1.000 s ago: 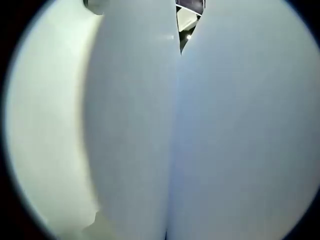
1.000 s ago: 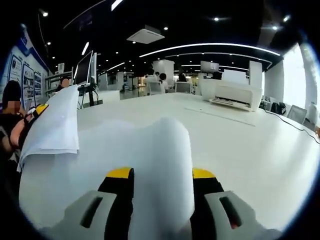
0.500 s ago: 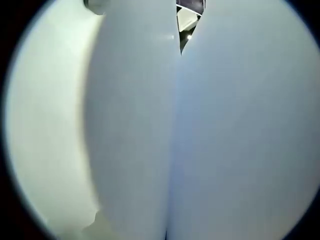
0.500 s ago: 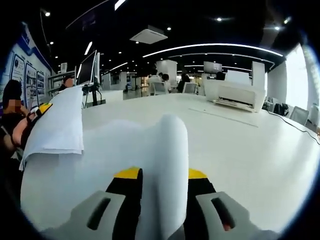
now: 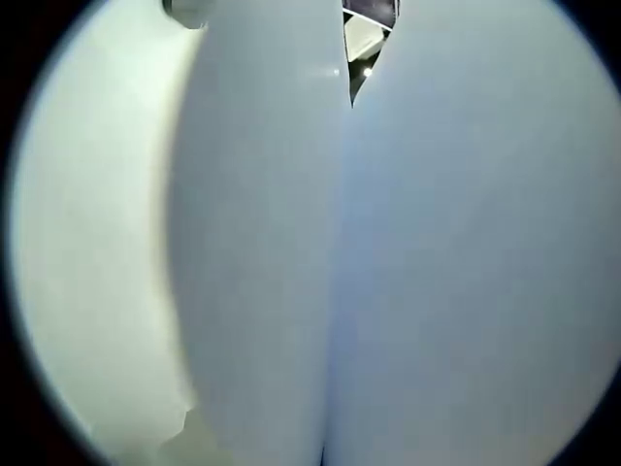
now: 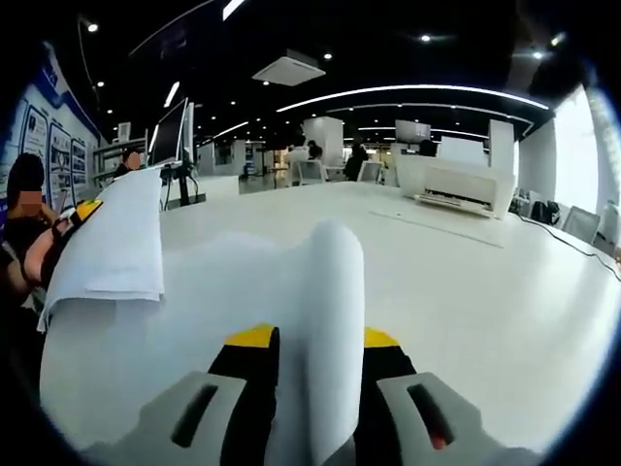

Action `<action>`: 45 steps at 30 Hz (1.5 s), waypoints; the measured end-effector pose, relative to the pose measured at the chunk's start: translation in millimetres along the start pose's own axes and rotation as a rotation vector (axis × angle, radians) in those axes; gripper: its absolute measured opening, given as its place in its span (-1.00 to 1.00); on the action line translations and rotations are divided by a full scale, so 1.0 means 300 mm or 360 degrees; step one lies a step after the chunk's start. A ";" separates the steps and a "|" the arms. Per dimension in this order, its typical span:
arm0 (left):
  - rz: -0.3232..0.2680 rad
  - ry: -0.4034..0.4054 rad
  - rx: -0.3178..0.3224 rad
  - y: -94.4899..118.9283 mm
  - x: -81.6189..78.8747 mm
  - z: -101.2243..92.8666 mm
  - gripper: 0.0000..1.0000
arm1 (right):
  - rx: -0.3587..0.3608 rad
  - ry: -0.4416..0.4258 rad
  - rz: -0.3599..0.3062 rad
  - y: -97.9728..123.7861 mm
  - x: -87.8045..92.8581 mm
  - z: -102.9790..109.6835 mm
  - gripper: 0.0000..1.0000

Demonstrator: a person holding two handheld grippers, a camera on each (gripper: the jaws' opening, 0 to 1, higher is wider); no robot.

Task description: Organize the stack of printing papers by aligning and flattening the scattered papers on the table

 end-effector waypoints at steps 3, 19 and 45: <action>-0.0001 -0.0001 0.0003 0.001 0.001 -0.001 -0.87 | -0.0009 0.0010 0.0001 -0.001 0.000 0.005 -0.60; -0.0002 -0.0003 0.0006 0.001 0.003 -0.002 -0.87 | -0.0013 0.0068 0.0006 -0.003 0.003 0.024 -0.73; -0.0003 -0.0005 0.0007 0.001 0.003 -0.002 -0.87 | 0.0002 0.0126 0.0007 -0.003 0.003 0.032 -0.80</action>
Point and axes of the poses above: the point that each gripper's makers call its tool centre point, and the gripper's own axes: y roughly backward along the fingers, z roughly to its left, x roughly out of its underside, the point moved 6 cm from there along y, roughly backward along the fingers, and after that the axes turned 14 degrees about -x, right-handed, at the moved point
